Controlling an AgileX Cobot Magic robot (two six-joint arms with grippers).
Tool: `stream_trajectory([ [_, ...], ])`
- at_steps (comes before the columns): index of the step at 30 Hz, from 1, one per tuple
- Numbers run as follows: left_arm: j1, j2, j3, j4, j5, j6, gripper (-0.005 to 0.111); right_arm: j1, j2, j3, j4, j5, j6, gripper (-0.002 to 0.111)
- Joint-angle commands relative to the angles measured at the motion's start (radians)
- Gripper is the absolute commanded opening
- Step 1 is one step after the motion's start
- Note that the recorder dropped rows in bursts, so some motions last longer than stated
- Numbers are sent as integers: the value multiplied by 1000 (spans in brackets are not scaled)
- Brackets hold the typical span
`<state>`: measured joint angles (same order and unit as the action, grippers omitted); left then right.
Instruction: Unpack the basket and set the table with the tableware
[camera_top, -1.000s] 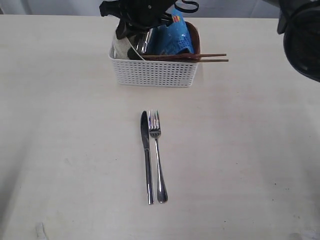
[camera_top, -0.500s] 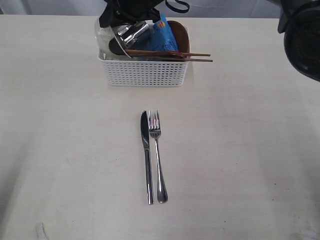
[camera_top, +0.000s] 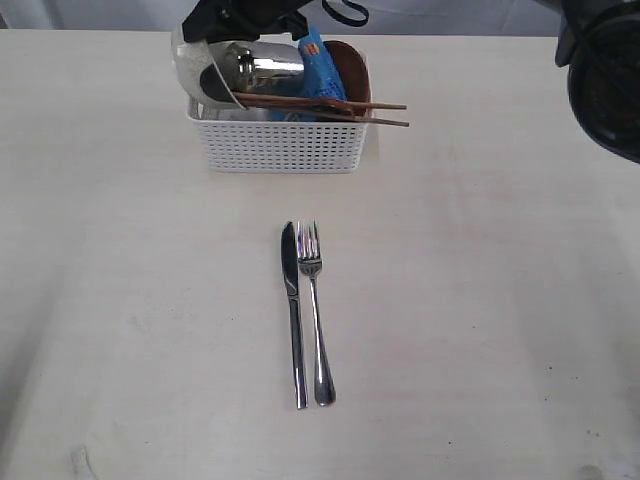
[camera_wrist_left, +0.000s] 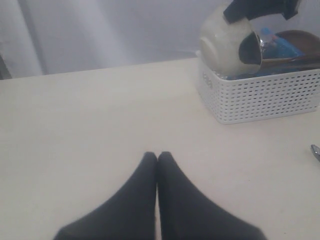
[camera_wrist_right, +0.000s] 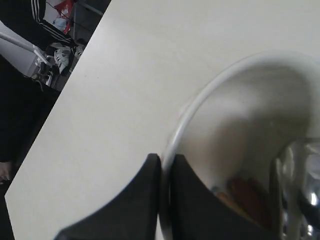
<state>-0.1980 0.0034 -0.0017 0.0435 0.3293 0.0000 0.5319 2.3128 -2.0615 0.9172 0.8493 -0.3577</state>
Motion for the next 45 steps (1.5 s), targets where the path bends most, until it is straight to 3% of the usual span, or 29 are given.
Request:
stream_trajectory([
  [1, 2, -3, 2, 5, -3, 0, 0, 0, 10, -8, 58, -8, -16, -1],
  [13, 2, -3, 2, 5, -3, 0, 0, 6, 10, -8, 227, -14, -141, -1],
  [45, 2, -3, 2, 5, -3, 0, 0, 10, 10, -8, 286, -32, -206, -1],
])
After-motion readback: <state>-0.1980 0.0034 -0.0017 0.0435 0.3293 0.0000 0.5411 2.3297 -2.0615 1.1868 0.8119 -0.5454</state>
